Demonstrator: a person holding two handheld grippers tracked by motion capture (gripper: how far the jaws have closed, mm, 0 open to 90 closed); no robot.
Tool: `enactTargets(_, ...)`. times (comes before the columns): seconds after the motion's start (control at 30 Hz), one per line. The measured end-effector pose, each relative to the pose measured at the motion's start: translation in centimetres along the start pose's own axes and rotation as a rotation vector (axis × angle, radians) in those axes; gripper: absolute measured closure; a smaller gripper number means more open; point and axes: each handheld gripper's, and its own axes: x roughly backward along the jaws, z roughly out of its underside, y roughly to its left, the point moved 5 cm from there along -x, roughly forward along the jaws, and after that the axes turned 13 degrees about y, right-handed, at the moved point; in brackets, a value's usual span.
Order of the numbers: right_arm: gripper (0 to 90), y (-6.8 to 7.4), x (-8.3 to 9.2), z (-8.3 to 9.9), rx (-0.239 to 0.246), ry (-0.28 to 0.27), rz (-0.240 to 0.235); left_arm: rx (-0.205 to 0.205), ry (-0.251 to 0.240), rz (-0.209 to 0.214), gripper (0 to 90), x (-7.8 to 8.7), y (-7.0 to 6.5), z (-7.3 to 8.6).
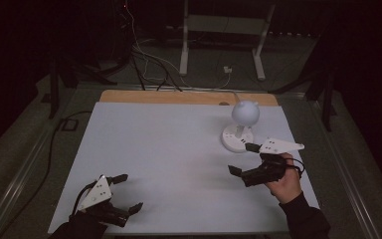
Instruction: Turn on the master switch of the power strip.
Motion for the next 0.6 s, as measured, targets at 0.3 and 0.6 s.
enactTargets(0.3, 0.6, -1.8, 0.0, -0.3, -0.027, -0.003, 0.025, 0.000, 0.000, 0.000, 0.2, 0.0, 0.0, 0.0)
enactTargets(0.6, 2.0, -4.2, -0.8, 0.1, -0.072, 0.000, 0.059, 0.001, -0.001, 0.001, 0.3, 0.0, 0.0, 0.0)
